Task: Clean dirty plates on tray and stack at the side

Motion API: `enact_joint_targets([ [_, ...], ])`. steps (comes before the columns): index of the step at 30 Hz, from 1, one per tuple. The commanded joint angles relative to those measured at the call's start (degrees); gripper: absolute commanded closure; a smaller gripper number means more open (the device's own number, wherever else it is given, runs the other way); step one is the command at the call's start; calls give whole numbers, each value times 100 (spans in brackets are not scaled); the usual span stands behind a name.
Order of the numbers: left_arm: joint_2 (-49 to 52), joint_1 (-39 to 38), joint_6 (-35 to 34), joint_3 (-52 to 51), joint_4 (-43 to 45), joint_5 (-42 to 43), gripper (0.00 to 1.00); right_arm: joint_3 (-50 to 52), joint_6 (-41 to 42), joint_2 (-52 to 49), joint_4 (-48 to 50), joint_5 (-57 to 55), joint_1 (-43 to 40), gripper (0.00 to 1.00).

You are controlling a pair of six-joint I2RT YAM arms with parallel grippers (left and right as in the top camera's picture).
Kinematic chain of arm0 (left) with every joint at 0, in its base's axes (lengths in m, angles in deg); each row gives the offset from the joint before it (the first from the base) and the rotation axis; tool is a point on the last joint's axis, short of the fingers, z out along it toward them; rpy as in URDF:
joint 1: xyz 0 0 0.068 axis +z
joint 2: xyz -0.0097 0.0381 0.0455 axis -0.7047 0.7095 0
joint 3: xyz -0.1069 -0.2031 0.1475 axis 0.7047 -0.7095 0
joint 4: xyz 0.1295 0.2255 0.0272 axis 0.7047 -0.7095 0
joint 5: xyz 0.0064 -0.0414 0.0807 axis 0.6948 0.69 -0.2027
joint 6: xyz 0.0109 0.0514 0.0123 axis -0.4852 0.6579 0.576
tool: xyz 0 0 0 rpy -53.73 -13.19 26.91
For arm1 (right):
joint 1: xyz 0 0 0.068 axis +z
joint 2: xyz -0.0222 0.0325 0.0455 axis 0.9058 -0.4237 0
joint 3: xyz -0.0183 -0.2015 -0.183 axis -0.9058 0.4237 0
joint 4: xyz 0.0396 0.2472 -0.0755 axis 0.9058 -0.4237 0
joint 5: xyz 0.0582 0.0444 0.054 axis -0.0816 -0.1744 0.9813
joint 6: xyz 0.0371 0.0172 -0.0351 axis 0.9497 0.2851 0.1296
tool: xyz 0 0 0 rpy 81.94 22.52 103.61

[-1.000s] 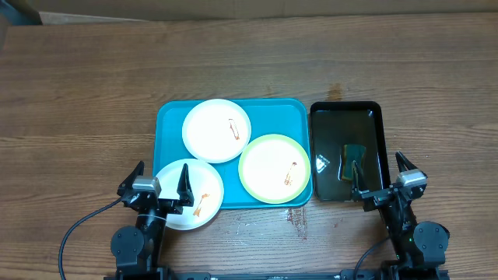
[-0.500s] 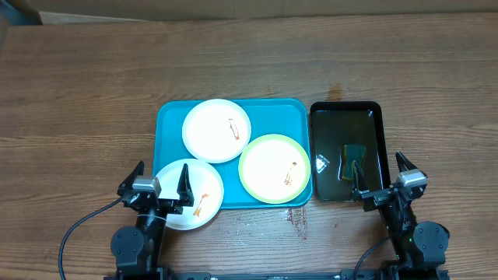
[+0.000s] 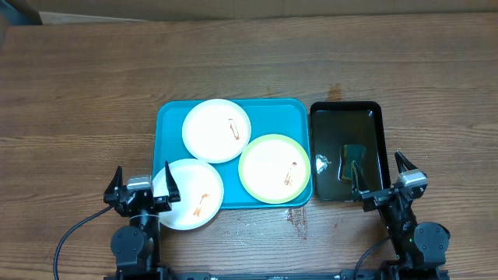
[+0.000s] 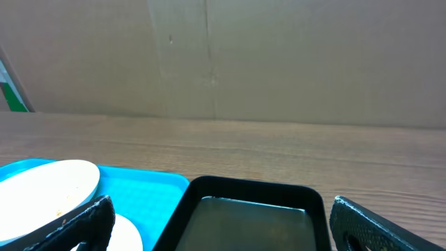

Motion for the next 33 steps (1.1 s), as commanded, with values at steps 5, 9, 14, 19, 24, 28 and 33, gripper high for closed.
enact_joint_targets([
  [5,-44,-31,201,13,772,262,0,-162,1360,48,74,28,-22,0],
  [9,4,-31,-407,695,431,337,0,-848,1637,2,-81,-20,-24,0],
  [14,870,-31,-487,1937,396,1147,0,-2479,1554,-750,-1174,-450,-24,0],
  [19,2852,-31,-258,4183,-852,2258,0,-4435,1311,-2422,-2710,-457,-24,0],
  [24,5206,-37,-190,7464,-3976,3268,0,-6773,931,-4433,-5123,-457,-22,0],
  [28,6867,-37,262,10094,-6985,3254,0,-8327,935,-5949,-6811,-175,-22,0],
  [33,8161,-37,367,11866,-8863,3447,0,-9171,933,-7252,-7698,680,-22,0],
])
